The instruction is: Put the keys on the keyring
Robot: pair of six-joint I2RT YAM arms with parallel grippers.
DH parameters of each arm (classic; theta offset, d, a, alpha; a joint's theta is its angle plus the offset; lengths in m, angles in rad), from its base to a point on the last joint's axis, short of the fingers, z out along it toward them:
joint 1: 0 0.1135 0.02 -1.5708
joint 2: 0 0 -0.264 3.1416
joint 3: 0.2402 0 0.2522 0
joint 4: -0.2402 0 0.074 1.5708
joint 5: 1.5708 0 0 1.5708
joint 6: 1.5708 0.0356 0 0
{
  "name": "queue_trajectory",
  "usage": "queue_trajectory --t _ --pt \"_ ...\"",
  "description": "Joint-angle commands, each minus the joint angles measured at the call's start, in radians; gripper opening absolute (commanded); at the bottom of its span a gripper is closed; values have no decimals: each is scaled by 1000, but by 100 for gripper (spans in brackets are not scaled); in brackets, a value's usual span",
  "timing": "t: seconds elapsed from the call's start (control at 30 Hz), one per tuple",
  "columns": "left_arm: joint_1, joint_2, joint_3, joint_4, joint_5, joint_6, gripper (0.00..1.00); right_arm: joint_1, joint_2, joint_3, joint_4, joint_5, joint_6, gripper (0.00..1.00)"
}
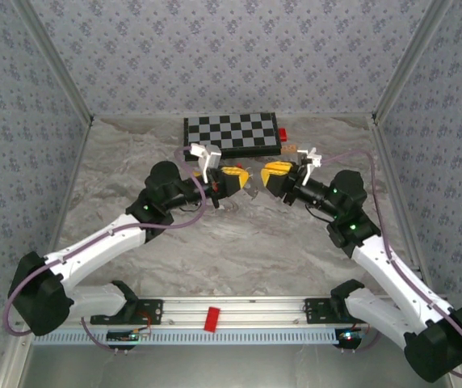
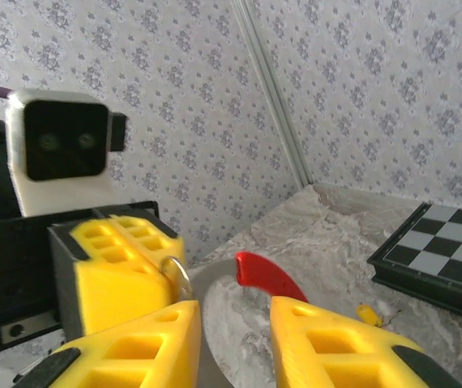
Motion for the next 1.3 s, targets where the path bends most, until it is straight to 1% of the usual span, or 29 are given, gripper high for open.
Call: queue_trajectory --t 0.0,0.1,0.2,0.47,0.73,1.27 --pt "-11 -32 -5 70 -46 -17 0 -5 34 27 65 -54 64 30" --pt "-21 -35 -3 57 -82 -14 0 -4 62 32 110 -84 101 30" --pt "-23 -38 -4 55 -95 -15 0 -3 70 22 150 -94 128 30" --pt "-32 -43 -1 33 -146 -18 0 -4 78 12 157 -93 131 30" --pt "-36 -41 4 25 -141 -12 0 -3 81 20 152 -95 125 30" --pt "-42 -20 22 22 -112 -12 0 21 128 72 161 -152 120 26"
